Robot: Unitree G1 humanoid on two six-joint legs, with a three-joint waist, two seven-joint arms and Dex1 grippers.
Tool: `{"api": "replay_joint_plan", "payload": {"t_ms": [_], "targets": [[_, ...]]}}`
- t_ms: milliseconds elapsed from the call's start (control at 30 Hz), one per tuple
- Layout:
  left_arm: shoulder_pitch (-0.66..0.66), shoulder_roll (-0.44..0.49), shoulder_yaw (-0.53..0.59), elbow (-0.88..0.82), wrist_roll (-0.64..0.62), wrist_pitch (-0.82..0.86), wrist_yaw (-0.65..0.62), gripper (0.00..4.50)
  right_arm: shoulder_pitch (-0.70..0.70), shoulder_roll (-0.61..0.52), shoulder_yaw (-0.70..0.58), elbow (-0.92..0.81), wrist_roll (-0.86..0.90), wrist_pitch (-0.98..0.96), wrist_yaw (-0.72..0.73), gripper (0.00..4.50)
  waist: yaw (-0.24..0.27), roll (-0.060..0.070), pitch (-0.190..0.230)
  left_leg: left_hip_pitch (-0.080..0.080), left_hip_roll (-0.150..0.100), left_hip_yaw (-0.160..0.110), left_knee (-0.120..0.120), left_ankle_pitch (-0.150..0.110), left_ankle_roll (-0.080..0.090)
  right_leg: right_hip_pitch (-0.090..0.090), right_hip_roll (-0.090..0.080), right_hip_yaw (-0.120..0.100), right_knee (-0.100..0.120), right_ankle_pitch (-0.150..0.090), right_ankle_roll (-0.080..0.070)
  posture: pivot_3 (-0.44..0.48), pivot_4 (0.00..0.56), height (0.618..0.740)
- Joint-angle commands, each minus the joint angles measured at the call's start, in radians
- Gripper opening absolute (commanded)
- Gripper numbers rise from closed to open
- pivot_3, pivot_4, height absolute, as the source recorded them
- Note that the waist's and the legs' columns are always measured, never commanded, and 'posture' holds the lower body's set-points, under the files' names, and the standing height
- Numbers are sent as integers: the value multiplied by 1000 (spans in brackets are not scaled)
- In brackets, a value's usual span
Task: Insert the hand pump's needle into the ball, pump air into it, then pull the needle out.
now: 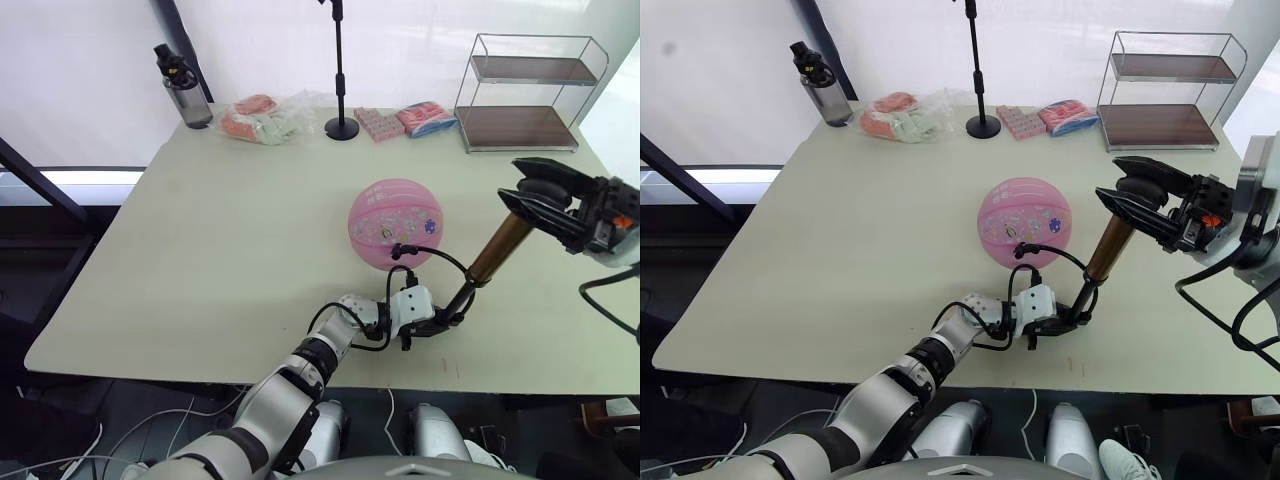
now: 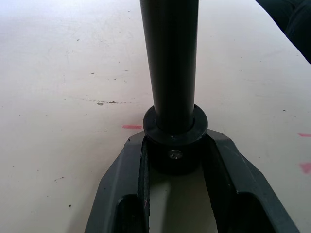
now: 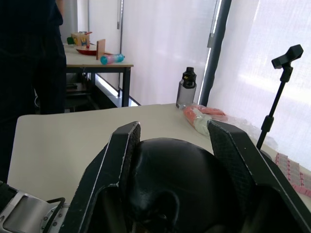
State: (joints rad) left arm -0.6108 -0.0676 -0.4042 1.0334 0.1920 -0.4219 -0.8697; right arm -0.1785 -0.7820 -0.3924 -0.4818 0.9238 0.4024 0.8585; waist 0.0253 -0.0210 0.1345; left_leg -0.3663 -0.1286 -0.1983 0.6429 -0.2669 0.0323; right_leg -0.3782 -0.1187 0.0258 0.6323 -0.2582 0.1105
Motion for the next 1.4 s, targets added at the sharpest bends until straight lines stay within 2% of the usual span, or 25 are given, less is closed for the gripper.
{"api": "replay_joint_plan", "payload": {"t_ms": [33,233,467,633,767,1000,1167,1400], "targets": [[52,45,-38,97,63,58,8,1089,56,33,24,-7,-78,-65,29,1914,0,0,0,0,0,0,0,0,0,0,0,0,0,0,0,0,150,736],[54,45,-37,95,63,60,12,1089,167,148,152,112,-271,-232,83,1914,-6,-1,-3,3,0,1,0,0,0,2,1,1,1,0,0,0,150,736],[58,49,-36,91,61,60,12,1089,209,275,269,299,-409,-403,95,1914,-10,-5,-8,5,1,0,0,0,0,3,2,1,1,0,0,0,150,736],[62,52,-37,86,61,59,15,1089,216,323,328,428,-522,-538,88,1914,-11,-5,-11,5,1,0,0,0,0,3,2,1,2,0,0,0,150,736],[64,53,-35,83,59,58,16,1089,216,331,347,458,-542,-583,88,1914,-11,-4,-13,6,1,0,0,0,0,3,3,2,2,0,0,0,150,736],[69,50,-37,84,58,57,12,1089,199,242,290,263,-424,-480,89,1914,-10,-2,-12,6,1,0,0,0,0,2,3,2,3,0,0,0,150,736],[67,46,-37,86,58,56,11,1089,153,171,222,93,-289,-328,40,1914,-8,2,-9,4,0,0,0,0,0,1,2,2,2,0,0,0,150,736],[63,42,-36,90,57,59,10,1089,85,62,81,3,-148,-183,8,1914,-7,4,-3,2,-1,0,0,0,0,1,0,2,1,0,0,0,150,736]]}}
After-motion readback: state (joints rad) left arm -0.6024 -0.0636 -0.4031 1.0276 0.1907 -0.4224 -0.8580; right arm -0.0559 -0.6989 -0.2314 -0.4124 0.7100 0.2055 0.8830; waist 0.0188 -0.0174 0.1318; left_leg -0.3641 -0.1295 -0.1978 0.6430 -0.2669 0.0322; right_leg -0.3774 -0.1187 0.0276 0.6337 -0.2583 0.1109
